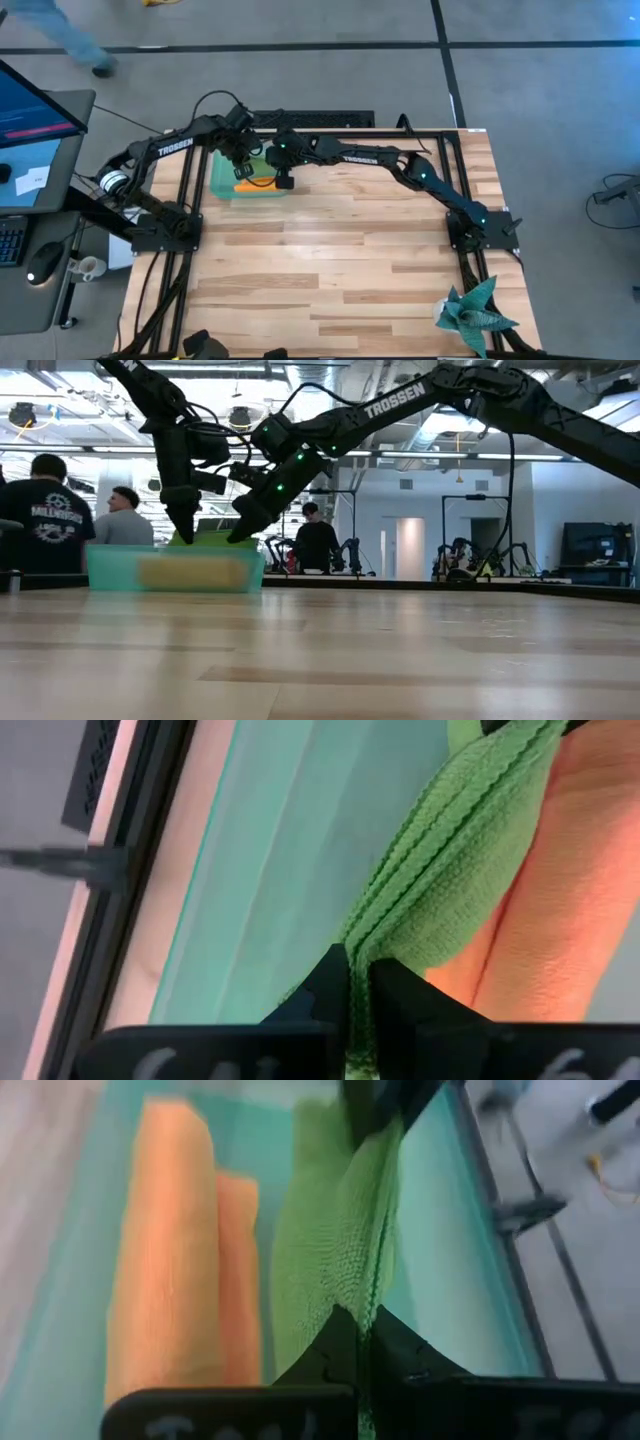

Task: Roll microfiber towels into tight, uniform cylinder then place into a basket
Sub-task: Put the green towel into the blue bin

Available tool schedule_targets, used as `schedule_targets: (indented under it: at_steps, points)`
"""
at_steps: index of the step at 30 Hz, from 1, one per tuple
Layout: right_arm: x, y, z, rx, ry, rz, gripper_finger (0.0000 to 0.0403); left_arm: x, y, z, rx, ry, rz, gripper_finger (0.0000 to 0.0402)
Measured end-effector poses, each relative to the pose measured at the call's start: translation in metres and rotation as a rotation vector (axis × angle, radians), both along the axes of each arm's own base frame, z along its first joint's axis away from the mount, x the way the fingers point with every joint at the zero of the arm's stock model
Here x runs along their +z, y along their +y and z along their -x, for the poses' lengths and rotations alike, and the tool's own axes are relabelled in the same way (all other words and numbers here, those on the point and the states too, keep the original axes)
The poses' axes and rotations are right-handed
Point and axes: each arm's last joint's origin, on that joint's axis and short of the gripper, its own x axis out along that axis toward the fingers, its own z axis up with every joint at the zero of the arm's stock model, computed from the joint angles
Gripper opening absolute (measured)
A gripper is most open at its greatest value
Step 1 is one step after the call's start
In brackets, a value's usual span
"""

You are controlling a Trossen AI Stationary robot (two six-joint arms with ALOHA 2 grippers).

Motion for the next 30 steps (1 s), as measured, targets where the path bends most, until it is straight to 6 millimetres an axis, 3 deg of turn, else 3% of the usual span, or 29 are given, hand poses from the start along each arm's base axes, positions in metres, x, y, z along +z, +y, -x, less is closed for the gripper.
schedule_targets:
  at_steps: [4, 10, 21, 30]
  points:
    - [-0.014, -0.001, -0.001, -0.041, 0.030, -0.002, 0.0020, -0.002, 0.000, -0.001, 0.015, -0.004, 0.013, 0.0009]
    - [-0.013, -0.002, -0.001, -0.049, 0.031, 0.003, 0.0017, -0.002, 0.001, -0.002, 0.024, -0.012, 0.002, 0.0024]
    - [-0.016, 0.000, 0.001, -0.014, 0.064, 0.007, 0.0018, -0.001, 0.000, 0.001, 0.082, 0.015, 0.005, 0.0138]
    - [-0.018, 0.001, 0.001, -0.007, 0.080, 0.002, 0.0017, 0.041, 0.000, 0.001, 0.102, 0.011, 0.014, 0.0153]
